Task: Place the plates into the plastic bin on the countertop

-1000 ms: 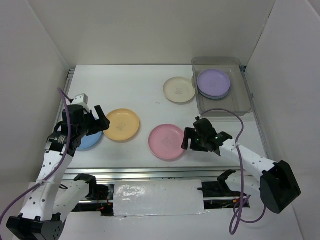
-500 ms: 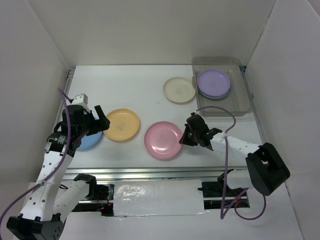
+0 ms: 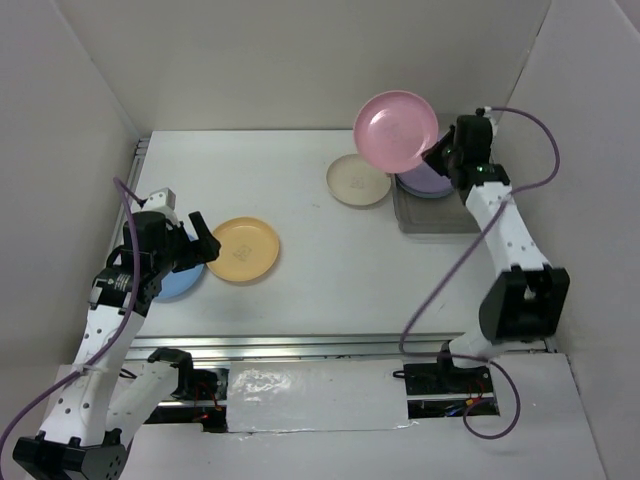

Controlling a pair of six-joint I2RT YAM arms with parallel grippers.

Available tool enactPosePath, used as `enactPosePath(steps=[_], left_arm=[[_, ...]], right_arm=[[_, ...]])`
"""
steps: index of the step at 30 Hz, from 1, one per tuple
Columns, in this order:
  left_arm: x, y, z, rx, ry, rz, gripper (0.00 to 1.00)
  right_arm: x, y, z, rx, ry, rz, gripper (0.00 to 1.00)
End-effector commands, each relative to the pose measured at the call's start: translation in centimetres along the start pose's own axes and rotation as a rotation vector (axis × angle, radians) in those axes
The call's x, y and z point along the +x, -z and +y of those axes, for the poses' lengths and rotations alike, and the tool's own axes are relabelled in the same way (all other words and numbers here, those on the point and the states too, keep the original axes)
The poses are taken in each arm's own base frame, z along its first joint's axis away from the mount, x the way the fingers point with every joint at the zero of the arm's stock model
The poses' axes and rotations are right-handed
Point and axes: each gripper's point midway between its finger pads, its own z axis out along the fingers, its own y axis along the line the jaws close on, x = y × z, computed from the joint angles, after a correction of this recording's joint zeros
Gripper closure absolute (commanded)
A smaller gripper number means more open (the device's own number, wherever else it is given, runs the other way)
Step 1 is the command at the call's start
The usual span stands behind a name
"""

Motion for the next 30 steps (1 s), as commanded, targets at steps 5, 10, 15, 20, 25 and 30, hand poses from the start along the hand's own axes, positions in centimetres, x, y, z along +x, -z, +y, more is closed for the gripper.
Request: enactPosePath(steps=[5,10,15,20,25,30], left_arm=[[-0.6,0.0,-0.8,0.046,-0.023,-0.029,0.01],[-0.5,-0.1,-1.0,0.060,-0.030,-0.023,0.01],[-0.6,-0.1,-1.0,0.061,-0.034,-0.026,0.01],[-0.4,-0.2,-1.3,0.077,-0.037,-0.016,0.01],[-0.4,-0.1,-1.5,0.087,-0.039,-0.015,0.01],[-0.3,-0.3,-1.4,0.084,-0.039,-0.008,0.01]], right_arm=[[-3.7,-9.6,-7.4,0.128,-0.127,0.028,1.00],[-4.8,-13.8,-11.0,0.188,-0.212,0.045,1.00],[-5.1,-16.0,-13.6,0.218,-0.238,0.073,1.00],[-5.0,-16.5,-15.5,0.242,-0.266,0.069,0.98],[-5.0,-16.5,-15.4,0.209,-0.278,0.093,0.02],[-9.2,-11.0,-9.1,0.013,-0.230,-0.033,0.00]])
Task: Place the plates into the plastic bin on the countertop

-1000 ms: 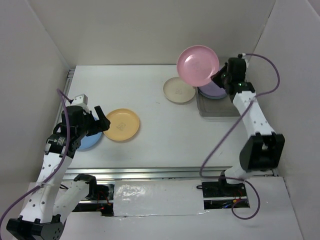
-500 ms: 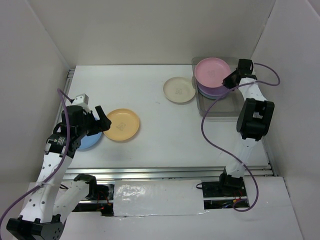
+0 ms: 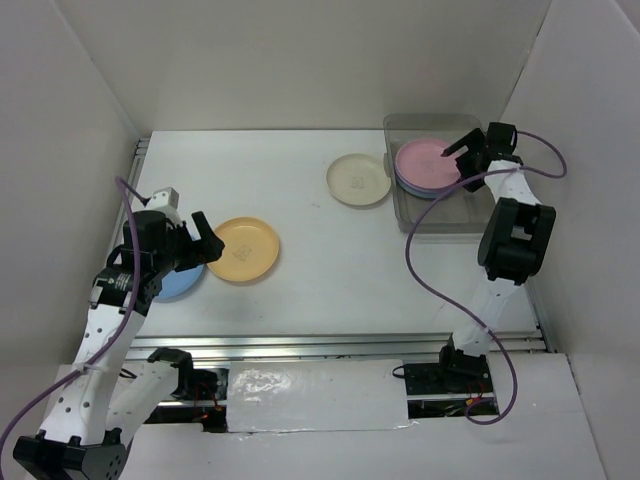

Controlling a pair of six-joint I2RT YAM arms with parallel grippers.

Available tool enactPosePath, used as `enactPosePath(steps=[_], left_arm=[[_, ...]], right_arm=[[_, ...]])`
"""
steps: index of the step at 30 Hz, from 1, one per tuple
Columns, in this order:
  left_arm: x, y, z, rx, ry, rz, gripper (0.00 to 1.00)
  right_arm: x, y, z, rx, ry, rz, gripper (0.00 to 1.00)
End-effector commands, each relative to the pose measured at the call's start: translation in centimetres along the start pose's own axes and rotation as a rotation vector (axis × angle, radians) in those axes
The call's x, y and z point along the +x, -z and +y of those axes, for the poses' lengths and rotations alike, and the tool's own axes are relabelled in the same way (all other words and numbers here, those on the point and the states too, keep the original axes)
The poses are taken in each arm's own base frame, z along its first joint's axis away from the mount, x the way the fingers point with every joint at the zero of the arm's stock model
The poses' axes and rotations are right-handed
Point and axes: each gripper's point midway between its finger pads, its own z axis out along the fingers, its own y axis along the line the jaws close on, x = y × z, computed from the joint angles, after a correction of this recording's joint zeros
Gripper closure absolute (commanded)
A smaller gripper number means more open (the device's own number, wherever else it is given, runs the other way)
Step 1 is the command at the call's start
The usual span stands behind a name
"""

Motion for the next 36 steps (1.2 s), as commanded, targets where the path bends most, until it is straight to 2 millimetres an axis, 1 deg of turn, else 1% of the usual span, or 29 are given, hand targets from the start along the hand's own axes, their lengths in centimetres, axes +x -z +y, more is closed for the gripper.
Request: enactPosePath(steps=[1,2,3,4,5,6,7,8,10,11,12,13,14,16,17,18,19,20,21,22,24,25,27,28,30,31,33,34,36], left_arm=[[-0.5,-0.3,-0.4,0.024,-0.033,-0.020,0.01],[-0.5,-0.3,-0.2,0.017,-0.031,-0.022,0.01],[-0.5,-0.2,-0.2,0.015,-0.028,-0.022,0.01],[-0.6,0.0,-0.3,0.018,-0.025,-0.029,0.01],[-0.9,0.1,0.4,-0.025,-0.014,-0.050,0.01],[-1.1,0.2,0.7,-0.044,-0.007,-0.058,0.01],[-1.3,0.5,1.0,-0.064,0.013,-0.076,0.01],[-1.6,0.8,2.0,-0.122,0.026,-0.095,0.01],[-2.0,1.3,3.1,-0.188,0.068,-0.124,0.01],[-2.3,1.6,3.5,-0.217,0.082,-0.140,0.01],[-2.3,2.0,4.6,-0.279,0.095,-0.156,0.01],[-2.6,2.4,4.9,-0.298,0.118,-0.173,0.01],[-2.7,2.6,5.2,-0.317,0.123,-0.181,0.01],[-2.7,3.0,5.5,-0.326,0.132,-0.199,0.01],[-2.7,3.0,5.3,-0.316,0.130,-0.202,0.01],[-2.8,3.1,5.1,-0.303,0.127,-0.208,0.01],[-2.8,3.1,5.1,-0.299,0.126,-0.209,0.01],[-2.8,3.1,5.0,-0.296,0.124,-0.207,0.01],[-2.7,2.9,5.0,-0.297,0.120,-0.200,0.01],[-2.6,2.8,4.9,-0.292,0.118,-0.194,0.01],[-2.5,2.6,4.9,-0.291,0.111,-0.182,0.01],[-2.5,2.5,4.7,-0.283,0.108,-0.177,0.01],[-2.4,2.3,4.7,-0.282,0.104,-0.169,0.01],[-2.4,2.3,4.6,-0.277,0.103,-0.168,0.01],[-2.5,2.3,4.5,-0.268,0.099,-0.170,0.01],[-2.5,2.3,4.5,-0.266,0.099,-0.170,0.01],[-2.5,2.4,4.4,-0.263,0.098,-0.175,0.01],[-2.5,2.5,4.4,-0.259,0.097,-0.176,0.01],[-2.5,2.5,4.3,-0.251,0.097,-0.183,0.01]], right_arm=[[-3.2,8.8,8.5,-0.257,0.081,-0.150,0.00],[-3.0,10.7,9.6,-0.274,0.103,-0.175,0.00],[-3.2,14.5,11.5,-0.310,0.170,-0.222,0.00],[-0.7,16.0,13.9,-0.342,0.233,-0.202,0.00],[0.1,17.7,15.2,-0.347,0.274,-0.220,0.00],[2.1,19.2,15.7,-0.342,0.332,-0.185,0.00],[6.6,19.6,17.2,-0.375,0.391,-0.104,0.00],[9.1,20.2,17.7,-0.405,0.431,-0.057,0.00],[14.2,20.2,18.3,-0.453,0.477,0.035,0.00],[19.5,19.5,17.7,-0.460,0.522,0.136,0.00],[21.9,19.4,18.2,-0.485,0.524,0.163,0.00],[26.7,18.8,17.8,-0.486,0.570,0.243,0.00],[28.6,18.3,17.6,-0.472,0.578,0.261,0.00],[32.2,17.6,18.1,-0.484,0.576,0.313,0.00],[35.7,16.8,17.7,-0.482,0.603,0.375,0.00],[37.3,16.6,18.1,-0.499,0.594,0.399,0.01],[39.4,15.6,17.9,-0.494,0.609,0.430,0.02],[40.8,15.3,18.0,-0.497,0.618,0.452,0.02],[42.8,15.5,18.0,-0.502,0.636,0.482,0.03],[44.5,14.9,18.3,-0.507,0.651,0.518,0.03],[47.0,14.6,17.9,-0.491,0.684,0.558,0.04],[48.1,13.9,17.9,-0.481,0.695,0.571,0.05],[49.0,13.4,17.5,-0.455,0.703,0.584,0.07],[49.7,12.6,16.8,-0.430,0.703,0.592,0.10],[50.1,12.0,16.5,-0.411,0.704,0.596,0.17],[50.5,11.3,15.6,-0.376,0.708,0.605,0.25],[50.9,10.7,14.9,-0.350,0.710,0.613,0.33],[50.8,10.5,14.3,-0.323,0.712,0.615,0.42],[50.6,10.0,13.8,-0.292,0.709,0.593,0.48]])
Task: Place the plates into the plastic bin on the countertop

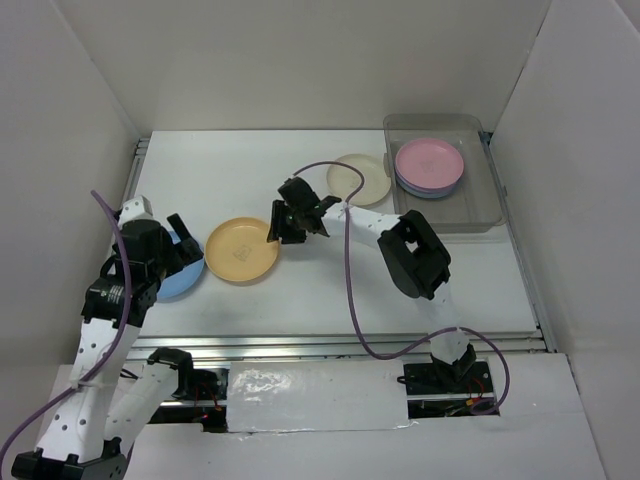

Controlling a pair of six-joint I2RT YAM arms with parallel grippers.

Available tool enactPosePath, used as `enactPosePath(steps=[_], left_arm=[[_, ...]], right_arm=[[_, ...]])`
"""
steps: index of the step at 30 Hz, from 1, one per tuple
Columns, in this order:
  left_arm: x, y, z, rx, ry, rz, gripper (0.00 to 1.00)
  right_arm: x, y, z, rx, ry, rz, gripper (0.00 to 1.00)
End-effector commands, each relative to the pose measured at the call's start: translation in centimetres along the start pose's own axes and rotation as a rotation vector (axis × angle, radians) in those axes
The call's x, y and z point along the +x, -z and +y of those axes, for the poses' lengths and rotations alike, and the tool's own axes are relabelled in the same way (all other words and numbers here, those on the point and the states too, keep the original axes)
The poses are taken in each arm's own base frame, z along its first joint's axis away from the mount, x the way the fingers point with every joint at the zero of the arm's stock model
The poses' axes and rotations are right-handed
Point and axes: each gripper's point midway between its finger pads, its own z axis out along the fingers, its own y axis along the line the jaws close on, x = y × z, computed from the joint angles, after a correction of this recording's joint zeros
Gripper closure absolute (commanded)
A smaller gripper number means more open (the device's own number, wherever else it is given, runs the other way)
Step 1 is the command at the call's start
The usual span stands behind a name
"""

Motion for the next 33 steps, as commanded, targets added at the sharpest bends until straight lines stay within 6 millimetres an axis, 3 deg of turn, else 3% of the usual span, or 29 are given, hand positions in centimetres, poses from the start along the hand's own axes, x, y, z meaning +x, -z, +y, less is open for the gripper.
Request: enactPosePath(steps=[1,7,8,9,10,14,16,19,22,23,24,25,26,29,30,31,32,33], left_arm=[[-1.4,0.7,-0.8,0.046,-0.001,-0.050,0.01],[-1.4,0.8,-1.0,0.060,-0.002,-0.050,0.01],[-1.4,0.8,-1.0,0.058,-0.003,-0.050,0.01],[-1.4,0.8,-1.0,0.060,-0.003,-0.050,0.01],[-1.4,0.9,-1.0,0.062,-0.003,-0.052,0.01],[-1.4,1.0,-1.0,0.065,-0.002,-0.057,0.01],[-1.4,1.0,-1.0,0.067,-0.002,-0.056,0.01],[-1.3,1.0,-1.1,0.071,-0.003,-0.055,0.01],[-1.5,1.1,-1.1,0.074,-0.002,-0.060,0.01],[-1.4,1.1,-1.1,0.074,-0.003,-0.060,0.01],[-1.4,1.2,-1.2,0.078,-0.003,-0.062,0.01],[-1.4,1.2,-1.1,0.080,-0.002,-0.064,0.01],[-1.5,1.3,-1.2,0.084,-0.004,-0.065,0.01],[-1.5,1.4,-1.3,0.095,-0.006,-0.067,0.01],[-1.4,1.3,-1.3,0.095,-0.006,-0.066,0.01],[-1.5,1.4,-1.4,0.097,-0.007,-0.067,0.01],[-1.5,1.4,-1.4,0.100,-0.005,-0.066,0.01],[-1.4,1.4,-1.4,0.101,-0.008,-0.066,0.01]], right_arm=[[-0.3,-0.5,-1.7,0.082,-0.029,-0.012,0.48],[0.0,-0.8,-2.5,0.110,-0.031,0.003,0.50],[-0.2,-0.8,-2.3,0.101,-0.029,0.001,0.52],[0.4,-1.2,-2.1,0.086,-0.025,0.026,0.65],[0.4,-1.3,-1.8,0.070,-0.020,0.030,0.71],[0.6,-1.6,-1.2,0.035,-0.025,0.052,0.75],[0.3,-1.5,-1.1,0.033,-0.028,0.047,0.81],[-0.5,-0.7,-1.3,0.025,-0.043,0.033,1.00],[-1.6,1.2,-3.3,0.075,-0.066,-0.005,1.00],[-4.0,3.8,-3.0,0.054,-0.071,-0.071,1.00],[-5.3,5.2,-3.9,0.071,-0.082,-0.112,1.00],[-7.2,8.2,-4.1,0.070,-0.094,-0.172,1.00],[-9.6,10.3,-7.3,0.124,-0.143,-0.216,1.00],[-14.3,16.2,-11.8,0.180,-0.224,-0.329,1.00],[-16.5,18.5,-15.8,0.236,-0.290,-0.387,1.00],[-18.4,20.6,-17.1,0.256,-0.315,-0.442,1.00],[-19.5,22.7,-20.7,0.309,-0.379,-0.468,1.00],[-21.1,24.4,-21.5,0.310,-0.400,-0.509,1.00]])
